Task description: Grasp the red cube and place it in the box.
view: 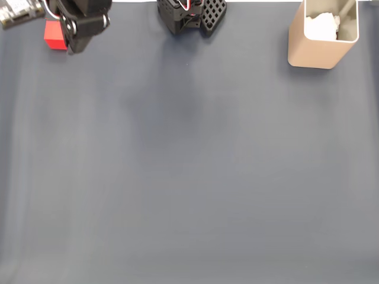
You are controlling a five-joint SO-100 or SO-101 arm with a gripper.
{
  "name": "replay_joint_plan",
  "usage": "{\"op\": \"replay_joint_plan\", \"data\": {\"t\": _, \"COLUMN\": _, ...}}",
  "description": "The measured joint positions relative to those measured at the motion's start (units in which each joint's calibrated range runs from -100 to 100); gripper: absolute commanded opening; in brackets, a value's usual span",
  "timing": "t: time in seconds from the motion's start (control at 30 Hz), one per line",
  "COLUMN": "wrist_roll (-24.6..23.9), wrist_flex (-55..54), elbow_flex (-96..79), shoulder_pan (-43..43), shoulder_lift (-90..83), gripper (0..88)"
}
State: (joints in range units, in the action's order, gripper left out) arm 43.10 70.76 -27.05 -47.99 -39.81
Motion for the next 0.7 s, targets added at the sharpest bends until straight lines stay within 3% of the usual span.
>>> {"op": "replay_joint_plan", "data": {"t": 0.4, "wrist_roll": 2.2, "wrist_flex": 3.5, "elbow_flex": -2.7, "shoulder_pan": -9.2, "shoulder_lift": 0.0, "gripper": 4.6}}
{"op": "replay_joint_plan", "data": {"t": 0.7, "wrist_roll": 1.0, "wrist_flex": 0.7, "elbow_flex": -3.9, "shoulder_pan": -13.6, "shoulder_lift": -0.4, "gripper": 7.3}}
